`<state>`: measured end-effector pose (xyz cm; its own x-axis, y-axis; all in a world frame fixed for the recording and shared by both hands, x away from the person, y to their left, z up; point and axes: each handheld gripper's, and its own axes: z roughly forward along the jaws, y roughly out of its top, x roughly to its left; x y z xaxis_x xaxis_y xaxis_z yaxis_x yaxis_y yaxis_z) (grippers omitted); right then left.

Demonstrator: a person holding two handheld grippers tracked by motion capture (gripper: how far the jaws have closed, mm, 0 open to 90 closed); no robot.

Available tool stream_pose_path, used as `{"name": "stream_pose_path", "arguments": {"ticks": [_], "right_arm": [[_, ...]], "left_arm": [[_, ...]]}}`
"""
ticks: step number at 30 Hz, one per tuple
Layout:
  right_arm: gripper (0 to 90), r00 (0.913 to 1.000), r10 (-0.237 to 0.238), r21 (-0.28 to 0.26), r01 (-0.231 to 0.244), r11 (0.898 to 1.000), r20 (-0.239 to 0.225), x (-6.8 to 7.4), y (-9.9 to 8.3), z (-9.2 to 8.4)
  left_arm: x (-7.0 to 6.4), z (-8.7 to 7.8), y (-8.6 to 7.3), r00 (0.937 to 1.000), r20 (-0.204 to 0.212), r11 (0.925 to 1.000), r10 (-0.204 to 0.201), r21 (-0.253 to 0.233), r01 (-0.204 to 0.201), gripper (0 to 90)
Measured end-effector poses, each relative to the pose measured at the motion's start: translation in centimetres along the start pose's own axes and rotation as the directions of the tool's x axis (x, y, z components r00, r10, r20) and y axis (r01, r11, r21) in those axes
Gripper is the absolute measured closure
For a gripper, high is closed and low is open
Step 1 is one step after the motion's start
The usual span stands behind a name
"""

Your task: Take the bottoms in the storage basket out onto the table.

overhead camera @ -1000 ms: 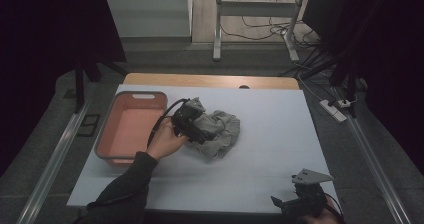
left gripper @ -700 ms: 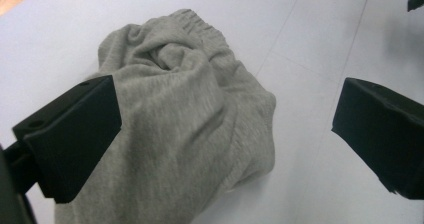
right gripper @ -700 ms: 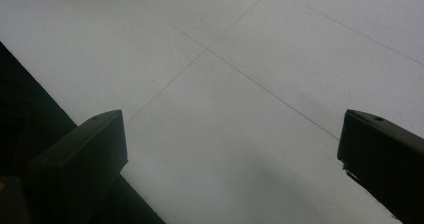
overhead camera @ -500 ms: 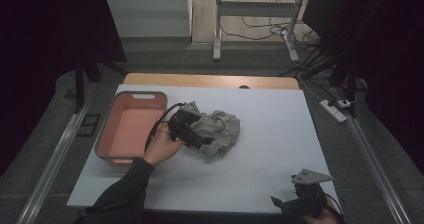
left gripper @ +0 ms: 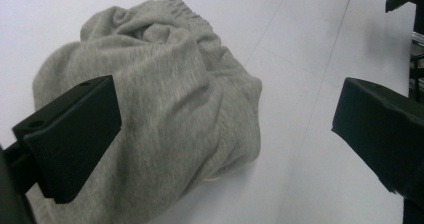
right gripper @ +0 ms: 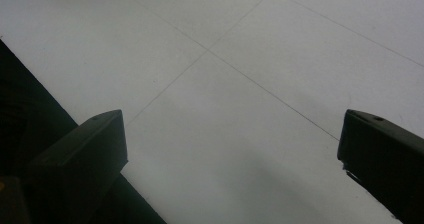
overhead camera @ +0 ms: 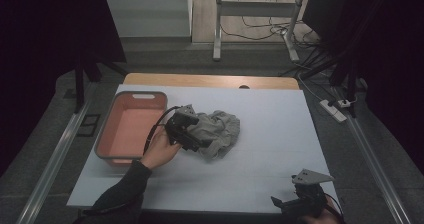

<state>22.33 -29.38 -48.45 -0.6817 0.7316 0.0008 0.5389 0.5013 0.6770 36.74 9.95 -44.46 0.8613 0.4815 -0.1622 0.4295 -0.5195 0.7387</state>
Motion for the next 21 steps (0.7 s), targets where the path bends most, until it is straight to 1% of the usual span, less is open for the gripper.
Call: {"name": "stream_pose_path", "arguments": {"ticks": [4, 8, 10, 13, 15, 18, 21], "right_arm": [[0.0, 1.0, 0.0, -0.001, 0.0, 1.0, -0.002, 0.0, 0.0, -0.02], [0.0, 1.0, 0.002, -0.004, -0.002, 1.0, -0.003, 0.01, 0.0, -0.03], [0.0, 1.0, 0.003, -0.005, -0.003, 1.0, -0.003, 0.01, 0.0, -0.04], [0.0, 1.0, 0.004, -0.006, -0.004, 1.0, -0.004, -0.01, -0.01, -0.05], [0.0, 1.0, 0.005, -0.007, -0.005, 1.0, -0.004, -0.02, -0.01, -0.06], [0.0, 1.0, 0.005, -0.007, -0.005, 1.0, -0.004, -0.02, -0.01, -0.07], [0.0, 1.0, 0.004, -0.008, -0.004, 1.0, -0.005, -0.01, -0.01, -0.06]], "left_arm": [[0.12, -0.08, -0.3, 0.9999, 0.01, 0.9999, -0.012, -0.006, 0.012, 0.0], [-0.03, -0.14, -0.42, 1.0, -0.001, 1.0, 0.001, 0.007, -0.001, 0.0], [-0.13, -0.13, -0.48, 1.0, 0.002, 1.0, -0.003, 0.005, 0.003, 0.0], [-0.32, -0.07, -0.55, 0.9999, 0.002, 0.9998, 0.016, 0.014, -0.016, 0.0], [-0.4, 0.01, -0.63, 0.9998, 0.015, 0.9997, 0.009, 0.022, -0.009, 0.0], [-0.46, 0.01, -0.8, 0.9997, 0.021, 0.9996, 0.015, 0.025, -0.016, 0.0], [-0.49, -0.14, -1.03, 0.9995, 0.03, 0.9995, 0.013, 0.03, -0.013, 0.0]]}}
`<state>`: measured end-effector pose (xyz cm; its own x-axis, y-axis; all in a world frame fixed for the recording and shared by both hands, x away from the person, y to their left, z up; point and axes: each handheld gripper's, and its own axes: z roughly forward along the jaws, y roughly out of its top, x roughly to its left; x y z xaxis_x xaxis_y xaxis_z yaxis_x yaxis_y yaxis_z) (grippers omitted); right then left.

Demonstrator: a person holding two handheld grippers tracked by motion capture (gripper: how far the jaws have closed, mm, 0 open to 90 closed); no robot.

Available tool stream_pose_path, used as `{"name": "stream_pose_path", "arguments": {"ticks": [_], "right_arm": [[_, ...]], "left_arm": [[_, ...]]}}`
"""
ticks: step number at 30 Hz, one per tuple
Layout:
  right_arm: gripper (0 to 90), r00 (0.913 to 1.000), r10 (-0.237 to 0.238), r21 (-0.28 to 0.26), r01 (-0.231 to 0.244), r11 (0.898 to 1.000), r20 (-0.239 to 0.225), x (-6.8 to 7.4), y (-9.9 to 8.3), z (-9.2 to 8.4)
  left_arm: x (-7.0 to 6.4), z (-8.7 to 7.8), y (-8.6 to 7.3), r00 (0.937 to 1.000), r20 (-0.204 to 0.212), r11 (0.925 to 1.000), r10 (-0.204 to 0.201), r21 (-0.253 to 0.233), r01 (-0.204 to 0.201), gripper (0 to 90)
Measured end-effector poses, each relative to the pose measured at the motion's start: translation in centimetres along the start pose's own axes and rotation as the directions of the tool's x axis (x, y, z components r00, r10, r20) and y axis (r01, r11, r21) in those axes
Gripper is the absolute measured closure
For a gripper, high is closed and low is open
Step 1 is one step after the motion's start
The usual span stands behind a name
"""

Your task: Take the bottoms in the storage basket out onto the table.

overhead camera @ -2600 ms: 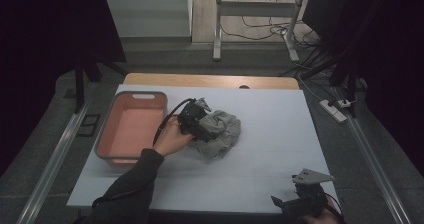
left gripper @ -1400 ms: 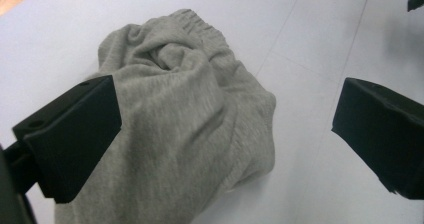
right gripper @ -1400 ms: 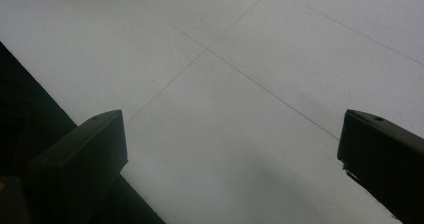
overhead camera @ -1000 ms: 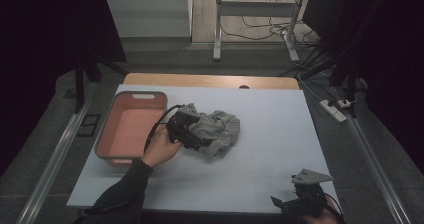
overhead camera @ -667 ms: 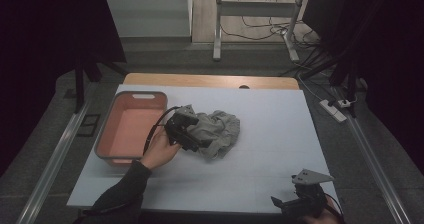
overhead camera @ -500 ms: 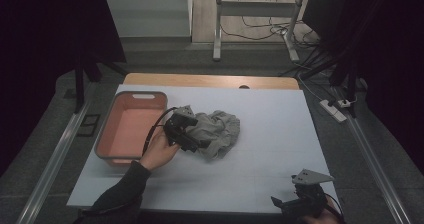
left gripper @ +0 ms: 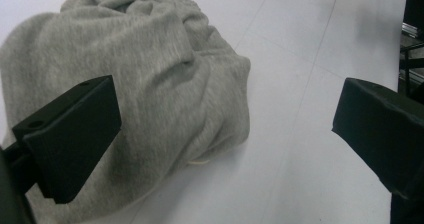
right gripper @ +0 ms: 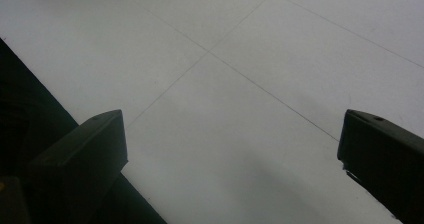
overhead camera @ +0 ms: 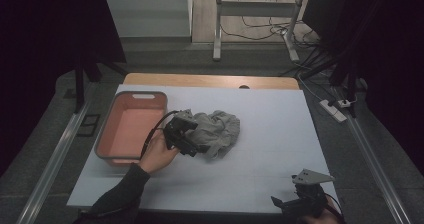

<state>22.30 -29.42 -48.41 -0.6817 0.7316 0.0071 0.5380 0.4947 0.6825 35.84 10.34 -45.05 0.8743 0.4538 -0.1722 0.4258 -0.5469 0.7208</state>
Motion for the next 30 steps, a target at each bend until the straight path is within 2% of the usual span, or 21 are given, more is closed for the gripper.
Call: {"name": "stream_pose_path", "arguments": {"ticks": [7, 22, 30], "right_arm": [[0.0, 1.0, 0.0, -0.001, 0.0, 1.0, 0.001, 0.0, 0.0, 0.0], [0.0, 1.0, -0.005, -0.001, 0.005, 1.0, 0.0, 0.0, 0.1, 0.1], [0.0, 1.0, -0.005, -0.005, 0.005, 1.0, -0.001, 0.0, 0.1, 0.0]], "left_arm": [[-0.2, -0.7, -0.3, 0.9998, 0.016, 0.9998, -0.014, -0.014, 0.015, 0.0], [-1.1, -2.1, -0.9, 1.0, -0.003, 0.9999, 0.008, -0.009, -0.008, 0.0], [-1.5, -2.6, -1.3, 1.0, 0.004, 0.9997, -0.002, -0.024, 0.002, 0.0]]}}
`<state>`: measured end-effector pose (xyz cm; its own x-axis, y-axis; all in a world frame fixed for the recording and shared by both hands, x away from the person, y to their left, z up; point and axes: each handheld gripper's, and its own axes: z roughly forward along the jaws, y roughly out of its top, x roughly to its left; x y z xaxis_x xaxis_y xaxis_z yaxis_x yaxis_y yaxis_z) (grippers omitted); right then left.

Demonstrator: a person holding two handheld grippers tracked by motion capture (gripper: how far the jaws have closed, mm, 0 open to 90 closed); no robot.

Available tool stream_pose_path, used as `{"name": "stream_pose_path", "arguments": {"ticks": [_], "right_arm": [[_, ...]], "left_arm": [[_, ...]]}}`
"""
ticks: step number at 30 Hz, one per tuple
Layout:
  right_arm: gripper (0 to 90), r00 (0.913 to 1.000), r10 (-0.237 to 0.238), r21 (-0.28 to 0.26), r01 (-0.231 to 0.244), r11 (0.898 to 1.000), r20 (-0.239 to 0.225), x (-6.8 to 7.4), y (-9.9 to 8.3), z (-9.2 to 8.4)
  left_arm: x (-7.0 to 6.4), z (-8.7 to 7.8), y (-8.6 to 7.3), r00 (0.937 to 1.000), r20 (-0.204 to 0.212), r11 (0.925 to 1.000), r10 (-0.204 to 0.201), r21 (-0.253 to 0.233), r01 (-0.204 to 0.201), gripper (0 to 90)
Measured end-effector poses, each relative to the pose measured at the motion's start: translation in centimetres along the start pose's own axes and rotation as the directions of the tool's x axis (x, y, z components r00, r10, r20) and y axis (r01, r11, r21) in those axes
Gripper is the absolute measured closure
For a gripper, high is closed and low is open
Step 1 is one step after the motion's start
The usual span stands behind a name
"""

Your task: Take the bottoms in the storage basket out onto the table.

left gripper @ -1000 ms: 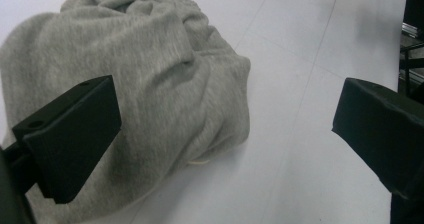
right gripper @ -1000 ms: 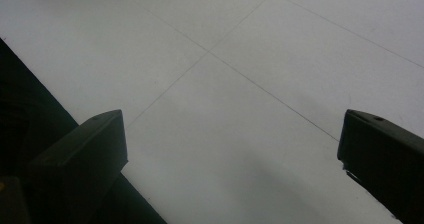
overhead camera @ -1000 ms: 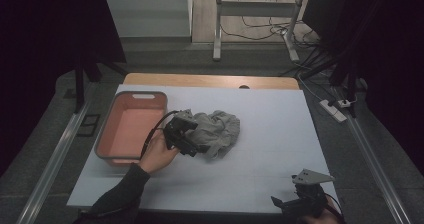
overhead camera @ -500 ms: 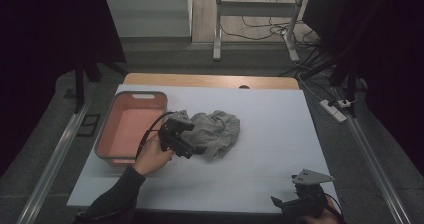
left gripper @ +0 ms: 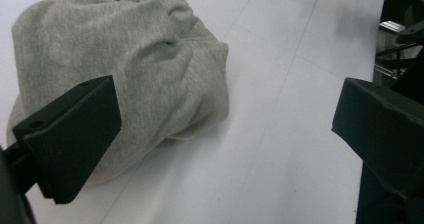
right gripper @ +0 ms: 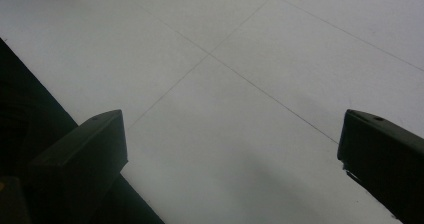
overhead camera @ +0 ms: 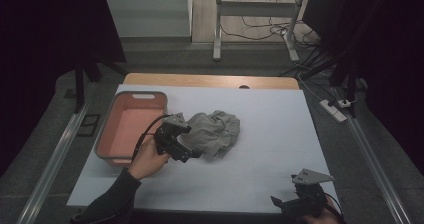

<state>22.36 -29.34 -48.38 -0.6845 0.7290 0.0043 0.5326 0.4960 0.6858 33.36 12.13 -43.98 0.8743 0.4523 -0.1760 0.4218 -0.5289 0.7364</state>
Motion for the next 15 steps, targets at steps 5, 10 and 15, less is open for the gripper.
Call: {"name": "stream_pose_path", "arguments": {"ticks": [5, 10, 15], "right_arm": [[0.0, 1.0, -0.001, 0.002, 0.001, 1.0, 0.0, 0.0, 0.0, 0.0], [0.0, 1.0, -0.001, 0.003, 0.001, 1.0, 0.001, 0.0, 0.0, 0.0], [0.0, 1.0, -0.002, 0.005, 0.002, 1.0, 0.001, 0.0, 0.0, 0.0]], "left_arm": [[-0.3, -0.5, -0.4, 1.0, 0.0, 0.9999, -0.006, -0.01, 0.006, 0.0], [-0.3, -0.9, -0.9, 0.9999, -0.004, 0.9996, -0.013, -0.024, 0.013, 0.0], [-0.4, -1.3, -1.3, 0.9996, 0.0, 0.9989, -0.027, -0.038, 0.027, 0.0]]}}
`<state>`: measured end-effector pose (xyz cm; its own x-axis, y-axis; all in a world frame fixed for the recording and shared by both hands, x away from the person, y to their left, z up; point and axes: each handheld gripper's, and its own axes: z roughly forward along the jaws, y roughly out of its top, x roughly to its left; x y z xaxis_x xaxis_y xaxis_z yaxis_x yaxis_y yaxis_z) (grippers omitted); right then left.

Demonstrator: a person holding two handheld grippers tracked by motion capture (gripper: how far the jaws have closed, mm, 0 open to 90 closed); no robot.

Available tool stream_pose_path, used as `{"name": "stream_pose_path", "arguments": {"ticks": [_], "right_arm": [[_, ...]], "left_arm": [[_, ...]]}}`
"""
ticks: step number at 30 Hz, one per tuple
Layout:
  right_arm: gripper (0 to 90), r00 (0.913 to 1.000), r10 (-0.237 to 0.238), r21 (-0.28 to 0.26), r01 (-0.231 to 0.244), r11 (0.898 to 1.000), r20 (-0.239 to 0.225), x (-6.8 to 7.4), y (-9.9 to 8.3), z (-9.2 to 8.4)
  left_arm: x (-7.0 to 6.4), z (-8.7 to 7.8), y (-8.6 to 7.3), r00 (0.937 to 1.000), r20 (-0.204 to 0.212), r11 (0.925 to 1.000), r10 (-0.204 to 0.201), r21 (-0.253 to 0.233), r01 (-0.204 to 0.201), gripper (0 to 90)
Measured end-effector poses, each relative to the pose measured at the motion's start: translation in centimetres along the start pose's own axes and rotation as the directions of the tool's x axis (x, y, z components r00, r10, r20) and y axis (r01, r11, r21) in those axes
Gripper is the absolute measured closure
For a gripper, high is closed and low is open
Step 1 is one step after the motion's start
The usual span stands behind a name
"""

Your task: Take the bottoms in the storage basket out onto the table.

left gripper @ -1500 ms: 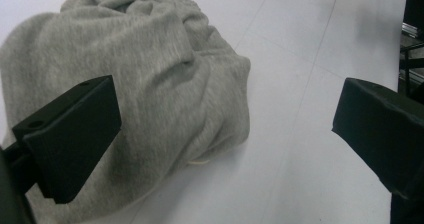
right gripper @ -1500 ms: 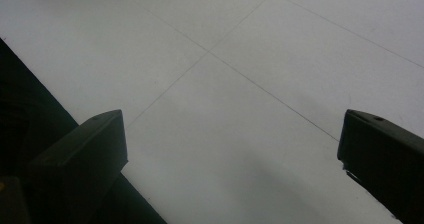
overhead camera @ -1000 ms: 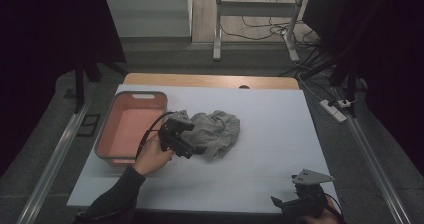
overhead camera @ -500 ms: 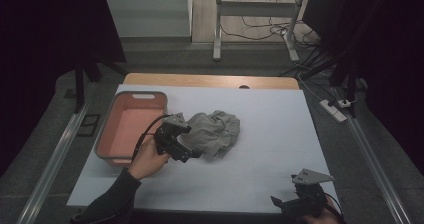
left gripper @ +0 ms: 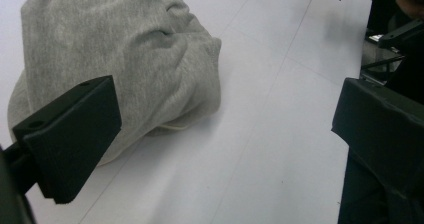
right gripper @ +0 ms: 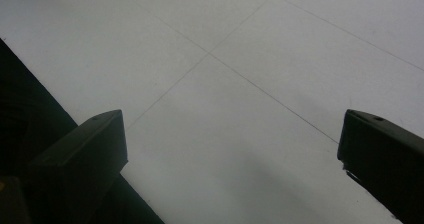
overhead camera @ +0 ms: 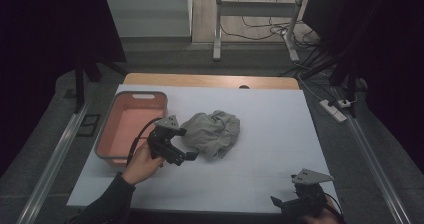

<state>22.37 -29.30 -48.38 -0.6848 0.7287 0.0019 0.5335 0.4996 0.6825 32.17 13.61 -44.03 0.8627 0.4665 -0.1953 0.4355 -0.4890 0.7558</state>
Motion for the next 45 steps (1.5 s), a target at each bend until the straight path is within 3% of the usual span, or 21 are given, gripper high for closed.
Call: {"name": "stream_pose_path", "arguments": {"ticks": [22, 37, 45], "right_arm": [[0.0, 1.0, 0.0, 0.003, 0.0, 1.0, 0.002, 0.0, 0.0, 0.0], [0.0, 1.0, 0.002, 0.004, -0.002, 1.0, 0.003, 0.0, 0.0, 0.0], [0.0, 1.0, 0.005, 0.004, -0.005, 1.0, 0.004, 0.0, 0.0, 0.0]], "left_arm": [[-0.5, -1.8, -1.4, 0.9994, -0.033, 0.9999, -0.007, -0.011, 0.006, 0.0], [-0.9, -2.9, -2.5, 0.9989, -0.039, 0.999, -0.028, -0.037, 0.026, 0.0], [-0.8, -3.3, -3.2, 0.9982, -0.034, 0.9985, -0.049, -0.024, 0.048, 0.0]]}}
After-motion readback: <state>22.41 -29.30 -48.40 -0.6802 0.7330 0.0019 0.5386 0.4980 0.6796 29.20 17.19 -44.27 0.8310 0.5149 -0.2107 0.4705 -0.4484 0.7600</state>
